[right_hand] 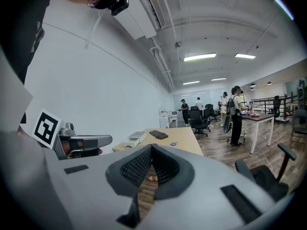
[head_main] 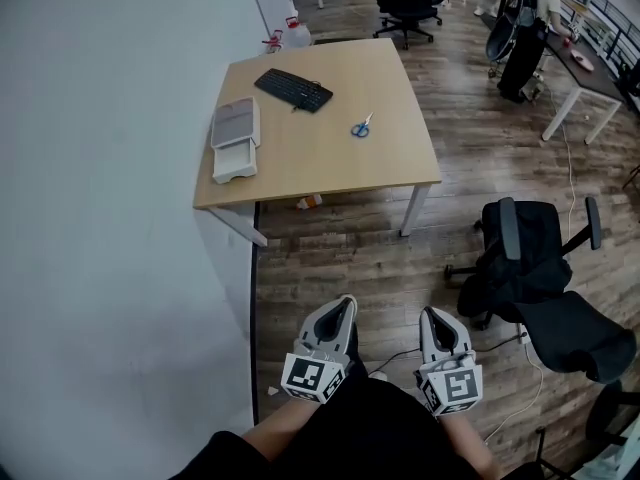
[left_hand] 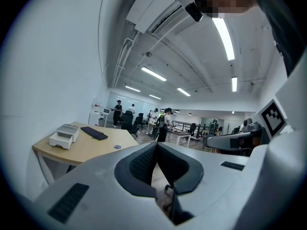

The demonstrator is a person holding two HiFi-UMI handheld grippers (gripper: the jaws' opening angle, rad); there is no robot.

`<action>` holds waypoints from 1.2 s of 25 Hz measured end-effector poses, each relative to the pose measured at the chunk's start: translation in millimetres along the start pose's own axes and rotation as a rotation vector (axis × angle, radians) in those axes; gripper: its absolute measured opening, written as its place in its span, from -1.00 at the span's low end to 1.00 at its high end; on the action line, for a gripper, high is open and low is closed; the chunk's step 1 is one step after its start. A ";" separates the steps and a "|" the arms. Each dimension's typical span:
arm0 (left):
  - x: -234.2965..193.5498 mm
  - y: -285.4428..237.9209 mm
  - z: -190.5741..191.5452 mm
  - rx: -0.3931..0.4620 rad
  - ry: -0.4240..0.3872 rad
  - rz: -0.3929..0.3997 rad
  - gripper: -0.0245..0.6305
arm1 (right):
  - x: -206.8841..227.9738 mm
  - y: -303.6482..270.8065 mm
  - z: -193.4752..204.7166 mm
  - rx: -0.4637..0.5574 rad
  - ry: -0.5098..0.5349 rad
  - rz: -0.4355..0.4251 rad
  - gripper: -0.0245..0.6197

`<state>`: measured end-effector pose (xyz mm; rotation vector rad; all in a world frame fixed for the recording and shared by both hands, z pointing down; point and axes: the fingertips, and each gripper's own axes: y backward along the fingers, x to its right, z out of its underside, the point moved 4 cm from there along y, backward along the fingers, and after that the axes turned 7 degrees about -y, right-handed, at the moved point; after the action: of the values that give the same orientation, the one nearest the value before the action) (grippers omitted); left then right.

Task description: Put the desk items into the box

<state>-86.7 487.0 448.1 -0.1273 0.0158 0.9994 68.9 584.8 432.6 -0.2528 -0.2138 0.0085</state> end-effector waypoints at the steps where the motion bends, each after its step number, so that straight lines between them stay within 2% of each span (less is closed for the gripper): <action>1: -7.5 -10.3 -1.9 0.016 0.011 0.014 -0.88 | 5.1 -12.1 -2.4 -0.012 0.005 0.006 -0.74; 6: -52.7 -59.6 -14.8 0.035 0.021 0.063 -0.88 | 20.8 -80.2 -23.8 -0.053 0.003 0.035 -0.74; 9: -83.1 -87.1 -16.9 0.026 0.033 0.065 -0.88 | 28.8 -122.4 -36.5 -0.068 -0.017 0.060 -0.74; 15: -159.7 -135.3 -23.6 0.010 0.102 0.048 -0.88 | 26.9 -205.4 -61.4 -0.077 -0.046 0.044 -0.74; 19: -200.2 -156.2 -28.1 0.023 0.098 0.060 -0.88 | 21.7 -250.2 -77.9 -0.073 -0.036 0.060 -0.74; 24: -229.2 -169.9 -24.9 0.020 0.096 0.099 -0.88 | 15.3 -285.3 -85.2 -0.074 -0.038 0.070 -0.74; 30: -255.9 -170.5 -23.7 0.024 0.123 0.066 -0.88 | 12.5 -303.6 -83.4 -0.096 -0.027 0.082 -0.74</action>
<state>-81.0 178.9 459.9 -0.1671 0.1455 1.0561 93.1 270.5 432.0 -0.3576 -0.2310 0.0835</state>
